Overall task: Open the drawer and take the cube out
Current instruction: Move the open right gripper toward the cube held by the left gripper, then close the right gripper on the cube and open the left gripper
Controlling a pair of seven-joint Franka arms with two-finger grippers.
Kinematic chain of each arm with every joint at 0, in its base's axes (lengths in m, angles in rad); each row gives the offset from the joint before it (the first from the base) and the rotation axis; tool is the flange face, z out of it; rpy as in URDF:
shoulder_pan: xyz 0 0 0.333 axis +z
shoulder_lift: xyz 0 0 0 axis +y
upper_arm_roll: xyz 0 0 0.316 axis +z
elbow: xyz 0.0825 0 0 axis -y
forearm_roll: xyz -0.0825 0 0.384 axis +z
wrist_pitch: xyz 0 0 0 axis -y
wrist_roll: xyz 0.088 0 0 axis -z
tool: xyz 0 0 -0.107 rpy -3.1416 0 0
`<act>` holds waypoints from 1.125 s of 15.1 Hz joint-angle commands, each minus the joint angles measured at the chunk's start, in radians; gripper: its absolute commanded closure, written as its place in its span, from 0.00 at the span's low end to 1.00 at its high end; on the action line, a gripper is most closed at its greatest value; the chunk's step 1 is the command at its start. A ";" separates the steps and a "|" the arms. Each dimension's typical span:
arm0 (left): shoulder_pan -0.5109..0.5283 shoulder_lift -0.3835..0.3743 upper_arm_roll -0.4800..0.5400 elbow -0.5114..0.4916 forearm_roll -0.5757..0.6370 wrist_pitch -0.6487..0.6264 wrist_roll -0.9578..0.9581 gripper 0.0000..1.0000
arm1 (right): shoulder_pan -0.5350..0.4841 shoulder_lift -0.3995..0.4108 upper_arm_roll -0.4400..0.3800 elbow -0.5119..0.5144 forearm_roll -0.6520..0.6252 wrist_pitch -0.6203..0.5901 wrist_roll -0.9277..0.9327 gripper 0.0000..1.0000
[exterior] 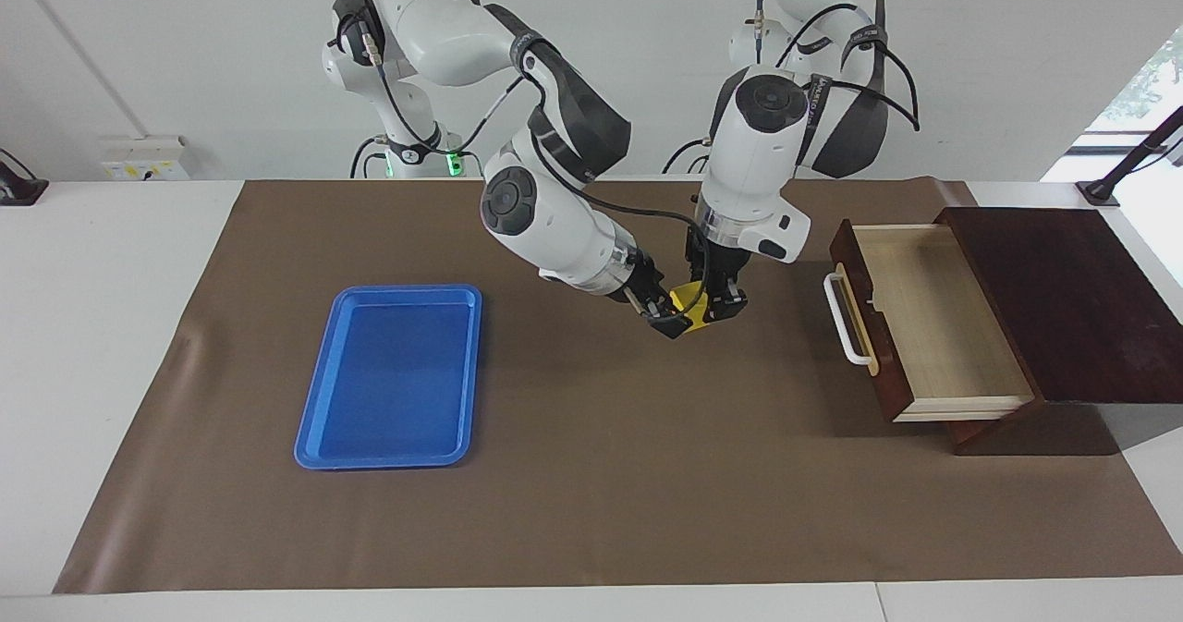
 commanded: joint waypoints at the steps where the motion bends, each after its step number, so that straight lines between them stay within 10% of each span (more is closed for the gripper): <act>1: -0.017 -0.003 0.014 -0.008 0.015 0.011 -0.020 1.00 | 0.007 0.010 -0.004 0.022 -0.031 -0.001 0.038 0.03; 17: -0.022 -0.003 0.014 -0.008 0.015 0.012 -0.020 1.00 | 0.031 0.015 -0.006 -0.004 -0.040 0.057 0.046 0.03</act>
